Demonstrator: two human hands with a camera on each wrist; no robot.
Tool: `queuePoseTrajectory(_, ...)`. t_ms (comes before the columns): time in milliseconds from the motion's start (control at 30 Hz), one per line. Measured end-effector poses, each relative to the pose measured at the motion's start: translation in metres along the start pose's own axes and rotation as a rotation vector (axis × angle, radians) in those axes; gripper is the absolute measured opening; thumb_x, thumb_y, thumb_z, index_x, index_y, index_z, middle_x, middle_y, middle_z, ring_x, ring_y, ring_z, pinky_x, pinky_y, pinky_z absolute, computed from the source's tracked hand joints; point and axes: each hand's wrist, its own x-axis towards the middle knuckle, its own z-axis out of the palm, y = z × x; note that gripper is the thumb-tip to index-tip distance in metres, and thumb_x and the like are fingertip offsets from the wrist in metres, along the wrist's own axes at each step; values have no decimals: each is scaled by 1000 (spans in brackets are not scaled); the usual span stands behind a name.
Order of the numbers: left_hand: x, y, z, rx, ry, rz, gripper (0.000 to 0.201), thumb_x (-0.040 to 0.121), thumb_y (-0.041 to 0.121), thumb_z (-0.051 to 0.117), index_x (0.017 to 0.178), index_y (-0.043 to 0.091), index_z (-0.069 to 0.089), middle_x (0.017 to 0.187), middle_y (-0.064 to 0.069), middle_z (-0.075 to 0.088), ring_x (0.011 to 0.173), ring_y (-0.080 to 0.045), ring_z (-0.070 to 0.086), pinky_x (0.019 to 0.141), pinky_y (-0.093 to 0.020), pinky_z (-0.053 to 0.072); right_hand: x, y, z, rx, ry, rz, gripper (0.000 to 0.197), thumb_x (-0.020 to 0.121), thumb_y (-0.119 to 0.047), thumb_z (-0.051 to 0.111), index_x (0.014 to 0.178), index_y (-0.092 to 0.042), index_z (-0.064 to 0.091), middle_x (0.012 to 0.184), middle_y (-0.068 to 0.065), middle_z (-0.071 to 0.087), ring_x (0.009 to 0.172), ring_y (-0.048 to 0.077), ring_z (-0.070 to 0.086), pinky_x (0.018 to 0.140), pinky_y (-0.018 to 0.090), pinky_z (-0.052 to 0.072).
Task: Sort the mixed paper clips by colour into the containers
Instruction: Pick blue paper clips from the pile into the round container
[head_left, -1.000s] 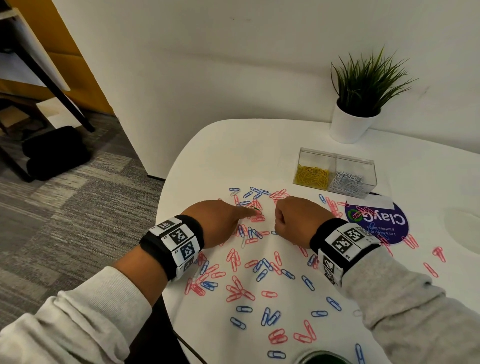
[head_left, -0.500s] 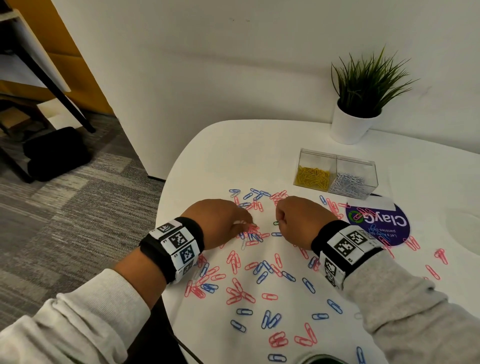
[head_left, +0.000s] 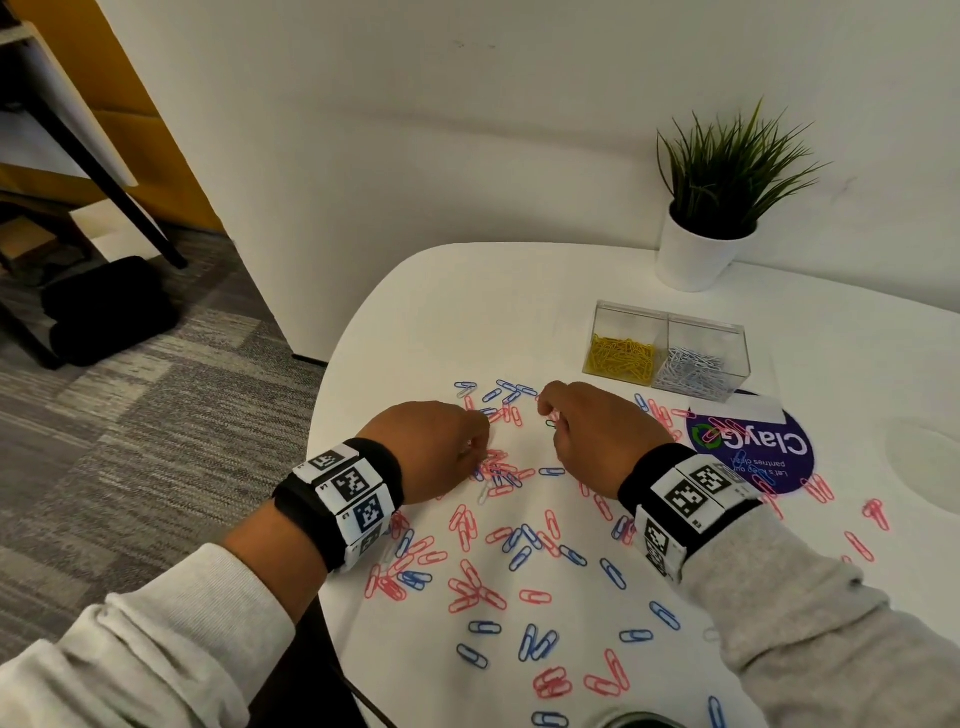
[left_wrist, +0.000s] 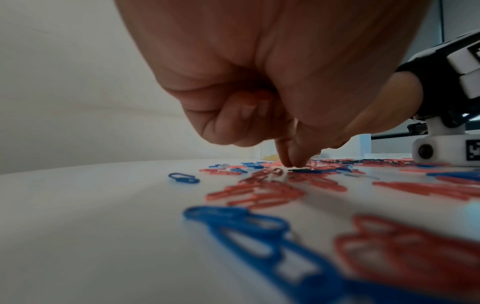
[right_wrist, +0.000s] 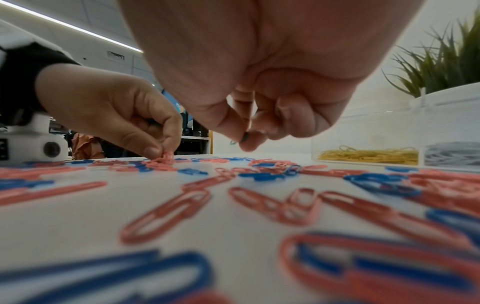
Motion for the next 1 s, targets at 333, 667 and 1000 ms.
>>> queuePoseTrajectory(333,2,-3,0,-60,106,-95,26,100,53,39,98,30,52,84,8,61,72,-13,55,65,-30,41,2,0,1,-4,-25,-42,23,96,-16,43,110,-31,54,111,-2,49,89,22,57,81,35,48)
queuePoseTrajectory(667,4,9,2,49,-33,-12,10,96,27,43,98,27,54,85,4,62,79,-20,58,73,-39,52,2,1,1,-36,-34,-23,26,96,-16,43,114,-29,54,119,-2,49,96,22,57,86,35,48)
queuePoseTrajectory(1000,-23,6,-40,-154,268,-111,4,94,31,49,90,30,51,67,9,54,63,-15,53,57,-30,40,-89,-13,-60,101,199,-169,13,97,-24,54,109,-26,59,87,-15,59,73,4,51,70,26,44)
